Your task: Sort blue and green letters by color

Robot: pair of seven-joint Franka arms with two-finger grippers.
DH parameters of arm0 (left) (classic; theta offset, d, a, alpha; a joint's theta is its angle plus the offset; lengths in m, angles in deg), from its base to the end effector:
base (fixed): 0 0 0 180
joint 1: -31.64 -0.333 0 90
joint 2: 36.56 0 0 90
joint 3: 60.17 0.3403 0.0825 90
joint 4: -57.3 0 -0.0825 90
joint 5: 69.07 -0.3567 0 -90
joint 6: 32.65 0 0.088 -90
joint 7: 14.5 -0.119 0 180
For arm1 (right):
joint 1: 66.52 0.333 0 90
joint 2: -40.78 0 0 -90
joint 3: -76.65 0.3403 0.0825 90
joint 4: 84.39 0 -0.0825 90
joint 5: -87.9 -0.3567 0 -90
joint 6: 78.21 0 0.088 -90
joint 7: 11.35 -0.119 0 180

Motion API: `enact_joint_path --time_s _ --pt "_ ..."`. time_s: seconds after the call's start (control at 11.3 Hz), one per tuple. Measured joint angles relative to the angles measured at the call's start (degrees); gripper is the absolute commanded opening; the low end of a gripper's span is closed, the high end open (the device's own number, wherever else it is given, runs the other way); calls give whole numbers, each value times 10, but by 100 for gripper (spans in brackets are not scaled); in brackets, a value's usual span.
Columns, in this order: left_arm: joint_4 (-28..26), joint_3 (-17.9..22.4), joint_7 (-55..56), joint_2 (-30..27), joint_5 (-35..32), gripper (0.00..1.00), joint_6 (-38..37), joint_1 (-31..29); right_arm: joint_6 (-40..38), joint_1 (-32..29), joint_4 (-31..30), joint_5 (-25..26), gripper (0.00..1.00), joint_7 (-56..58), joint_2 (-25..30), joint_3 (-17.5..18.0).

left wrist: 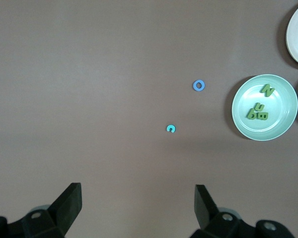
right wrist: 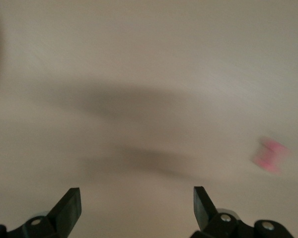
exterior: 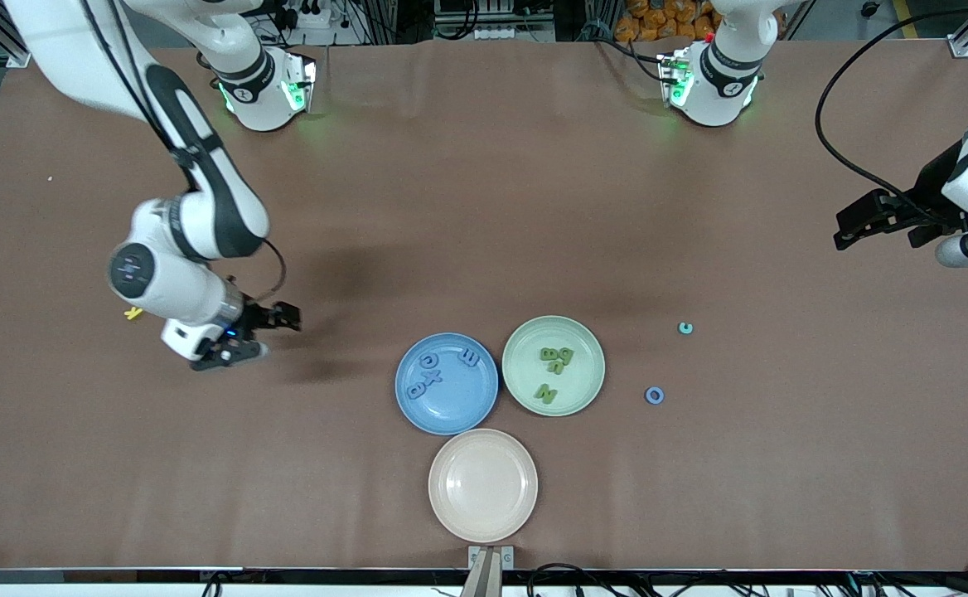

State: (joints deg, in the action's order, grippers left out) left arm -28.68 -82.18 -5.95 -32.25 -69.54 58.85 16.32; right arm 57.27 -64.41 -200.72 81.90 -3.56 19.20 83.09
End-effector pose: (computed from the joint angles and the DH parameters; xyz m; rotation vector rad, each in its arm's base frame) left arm 0.5512 -0.0546 0.6326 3.1176 0.0526 0.0370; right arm 0.5788 0.0864 0.2885 -3.0125 -0.3052 0.0638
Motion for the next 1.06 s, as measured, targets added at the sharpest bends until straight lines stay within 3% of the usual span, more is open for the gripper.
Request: enact_joint_path --time_s 0.27,0.62,1.06 --pt "0 0 0 0 0 100 0 0 -132 -5 -19 43 100 2 94 -38" --pt "1 0 0 -1 0 100 0 -5 -227 -5 -13 73 100 -18 177 -43" --pt "7 1 -1 -17 0 100 -14 -13 -416 -5 129 75 100 -20 221 -62"
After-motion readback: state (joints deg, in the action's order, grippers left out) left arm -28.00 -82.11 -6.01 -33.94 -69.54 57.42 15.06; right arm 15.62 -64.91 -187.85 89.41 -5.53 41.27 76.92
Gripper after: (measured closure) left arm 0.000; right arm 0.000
